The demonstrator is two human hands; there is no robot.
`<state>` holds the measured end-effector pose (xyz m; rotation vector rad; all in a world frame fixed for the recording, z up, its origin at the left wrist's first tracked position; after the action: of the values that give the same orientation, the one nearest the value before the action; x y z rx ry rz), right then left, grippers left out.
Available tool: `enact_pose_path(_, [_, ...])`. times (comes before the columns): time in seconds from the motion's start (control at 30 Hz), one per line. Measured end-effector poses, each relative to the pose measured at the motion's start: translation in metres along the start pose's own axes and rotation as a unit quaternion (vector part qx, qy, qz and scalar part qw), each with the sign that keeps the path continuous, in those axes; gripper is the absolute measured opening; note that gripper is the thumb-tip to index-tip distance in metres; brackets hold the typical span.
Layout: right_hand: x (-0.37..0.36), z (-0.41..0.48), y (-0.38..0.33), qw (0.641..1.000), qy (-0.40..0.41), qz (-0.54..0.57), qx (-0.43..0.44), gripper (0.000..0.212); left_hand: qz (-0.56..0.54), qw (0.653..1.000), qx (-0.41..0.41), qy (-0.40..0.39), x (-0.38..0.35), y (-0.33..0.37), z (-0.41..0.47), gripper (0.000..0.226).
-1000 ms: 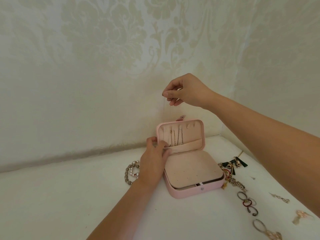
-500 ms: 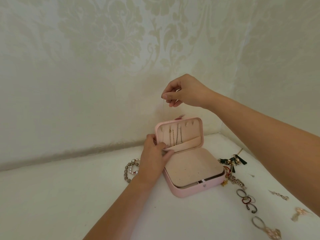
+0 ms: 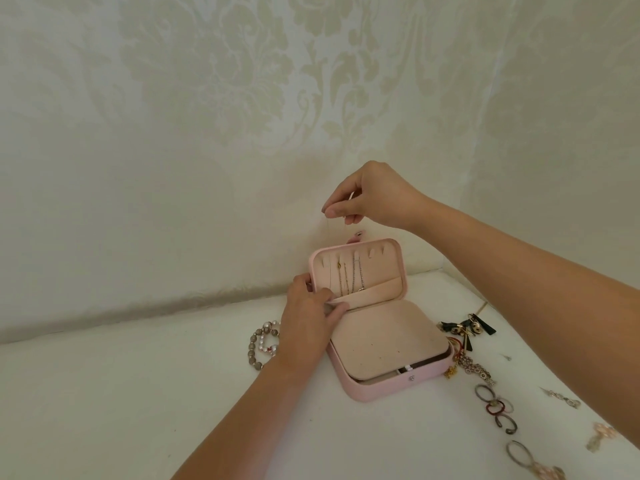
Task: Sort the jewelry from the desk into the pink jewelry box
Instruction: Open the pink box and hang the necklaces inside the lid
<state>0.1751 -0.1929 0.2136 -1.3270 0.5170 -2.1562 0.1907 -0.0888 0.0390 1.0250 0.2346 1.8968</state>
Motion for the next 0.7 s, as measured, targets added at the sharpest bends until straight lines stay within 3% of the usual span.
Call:
enact_pose_path(0.23, [-0.006,0.002,-0.001,0.996,0.061,-0.020,0.061,0.006,-0.018,1.000,-0.007,-0.008,0.001,0.003,-0.002,0.029])
enact_pose_path(0.43, [-0.021,-0.001,0.010,0.995,0.008,-0.063,0.075,0.005,-0.023,1.000,-0.007,-0.012,0.001,0.003,-0.001,0.027])
enact_pose_path(0.7, [-0.041,-0.011,0.020,0.971,-0.003,-0.169,0.169,0.006,-0.021,1.000,-0.018,-0.002,0.000,0.003,-0.001,0.027])
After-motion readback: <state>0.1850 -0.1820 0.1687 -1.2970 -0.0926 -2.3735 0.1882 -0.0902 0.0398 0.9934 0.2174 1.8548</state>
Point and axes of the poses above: each hand's wrist, its own z-axis towards the middle knuckle, its own x-axis out of the back of the hand, y = z × x, the point moved 7 cm from there along z, towards the middle knuckle, and after that the axes turned 6 degrees about y, right-handed, at the moved point
